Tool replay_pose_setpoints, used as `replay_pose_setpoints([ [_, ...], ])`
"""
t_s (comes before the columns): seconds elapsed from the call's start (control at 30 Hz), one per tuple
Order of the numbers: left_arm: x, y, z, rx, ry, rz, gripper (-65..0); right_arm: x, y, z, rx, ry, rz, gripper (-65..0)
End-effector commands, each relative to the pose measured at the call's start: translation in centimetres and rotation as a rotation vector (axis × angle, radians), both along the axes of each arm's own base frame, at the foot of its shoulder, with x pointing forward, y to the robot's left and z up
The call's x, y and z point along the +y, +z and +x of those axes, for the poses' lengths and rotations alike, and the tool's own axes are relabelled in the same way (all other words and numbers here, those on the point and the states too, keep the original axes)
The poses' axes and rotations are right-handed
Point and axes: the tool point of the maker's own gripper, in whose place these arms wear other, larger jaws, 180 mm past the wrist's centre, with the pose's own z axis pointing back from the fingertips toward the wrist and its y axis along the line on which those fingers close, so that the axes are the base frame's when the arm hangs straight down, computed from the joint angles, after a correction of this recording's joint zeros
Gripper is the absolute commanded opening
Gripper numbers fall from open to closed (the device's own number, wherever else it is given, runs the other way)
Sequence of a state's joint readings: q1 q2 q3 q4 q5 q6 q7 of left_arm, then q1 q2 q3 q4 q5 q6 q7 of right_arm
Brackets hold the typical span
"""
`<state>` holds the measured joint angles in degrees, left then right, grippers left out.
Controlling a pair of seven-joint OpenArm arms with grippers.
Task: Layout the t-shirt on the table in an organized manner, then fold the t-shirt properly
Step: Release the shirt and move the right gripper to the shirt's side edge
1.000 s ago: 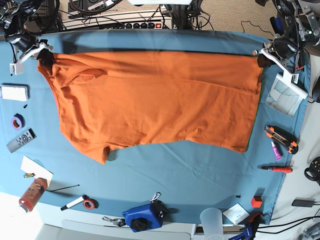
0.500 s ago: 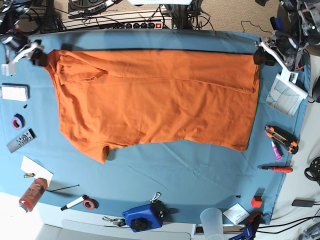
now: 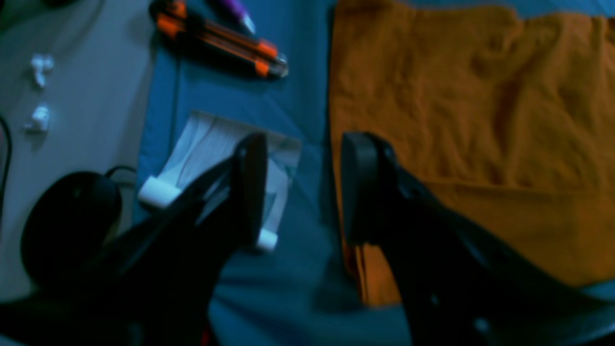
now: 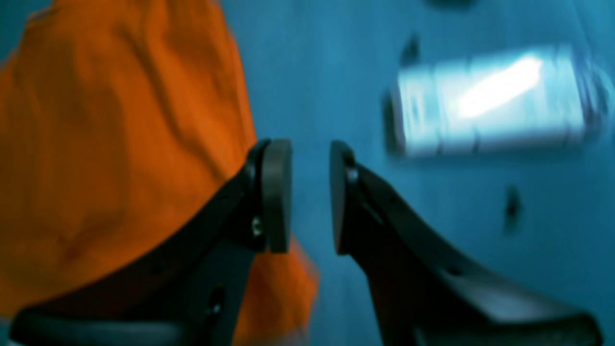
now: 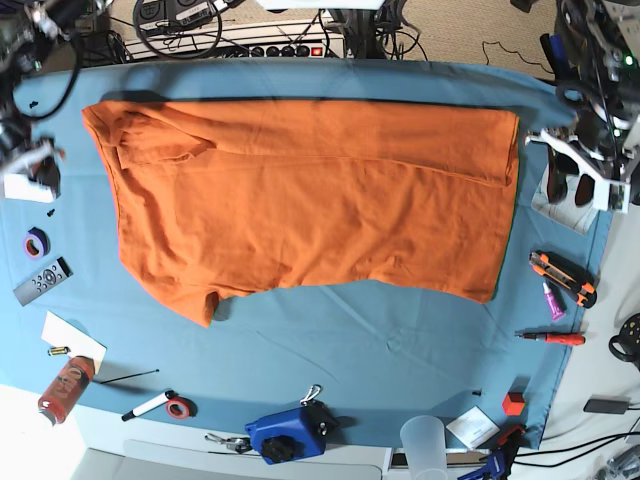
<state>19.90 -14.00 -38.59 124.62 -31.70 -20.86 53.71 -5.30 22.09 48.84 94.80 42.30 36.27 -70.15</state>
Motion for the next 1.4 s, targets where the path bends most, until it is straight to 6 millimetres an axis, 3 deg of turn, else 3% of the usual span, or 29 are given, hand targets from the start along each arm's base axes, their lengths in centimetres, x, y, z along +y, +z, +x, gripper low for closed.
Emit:
replay_pose_setpoints([
  [0.0, 0.3, 0.7, 0.8, -0.036, -0.001, 0.004, -39.0, -0.4, 2.2, 2.2, -0.069, 0.014, -0.049, -50.6],
  [0.13, 1.0, -0.7, 1.9, -0.017, 0.007, -0.034, -39.0, 0.1, 1.2, 7.6, -0.014, 0.034, -0.116, -50.6],
  [0.27, 1.3, -2.0, 2.4, 0.003, 0.022, -0.086, -39.0, 2.4, -0.5, 12.4, 0.032, 0.114, -0.113, -50.6],
  [0.37, 1.1, -2.1, 2.4, 0.0, 0.017, -0.111, -39.0, 4.4, -1.8, 15.0, 0.073, 0.169, -0.075, -50.6],
  [0.47, 1.0, -2.0, 2.5, -0.003, 0.016, -0.114, -39.0, 5.3, -3.7, 16.2, 0.149, 0.194, -0.08, -50.6],
  [0.63, 1.0, -2.0, 2.5, -0.004, 0.016, -0.114, -39.0, 6.5, -7.6, 15.6, 0.288, 0.221, -0.065, -51.0],
  [0.7, 1.0, -2.0, 2.5, -0.004, 0.016, -0.114, -39.0, 6.7, -8.3, 14.7, 0.353, 0.236, -0.07, -56.7],
  [0.77, 1.0, -2.0, 2.5, -0.004, 0.016, -0.114, -39.0, 6.7, -8.1, 14.2, 0.388, 0.244, -0.077, -65.0],
  [0.93, 1.0, -2.1, 2.4, -0.003, 0.017, -0.117, -39.0, 7.3, -4.4, 15.2, 0.309, 0.281, -0.172, -65.0],
  [1.07, 0.9, -2.1, 2.4, -0.003, 0.018, -0.119, -39.0, 9.5, -1.7, 14.4, 0.257, 0.359, -0.233, -65.0],
  [1.2, 0.9, -2.1, 2.4, -0.003, 0.019, -0.12, -39.0, 11.1, -2.0, 11.7, 0.282, 0.426, -0.274, -65.0],
  [1.37, 0.9, -2.1, 2.4, -0.003, 0.018, -0.12, -39.0, 11.6, -4.7, 8.8, 0.34, 0.452, -0.266, -65.0],
])
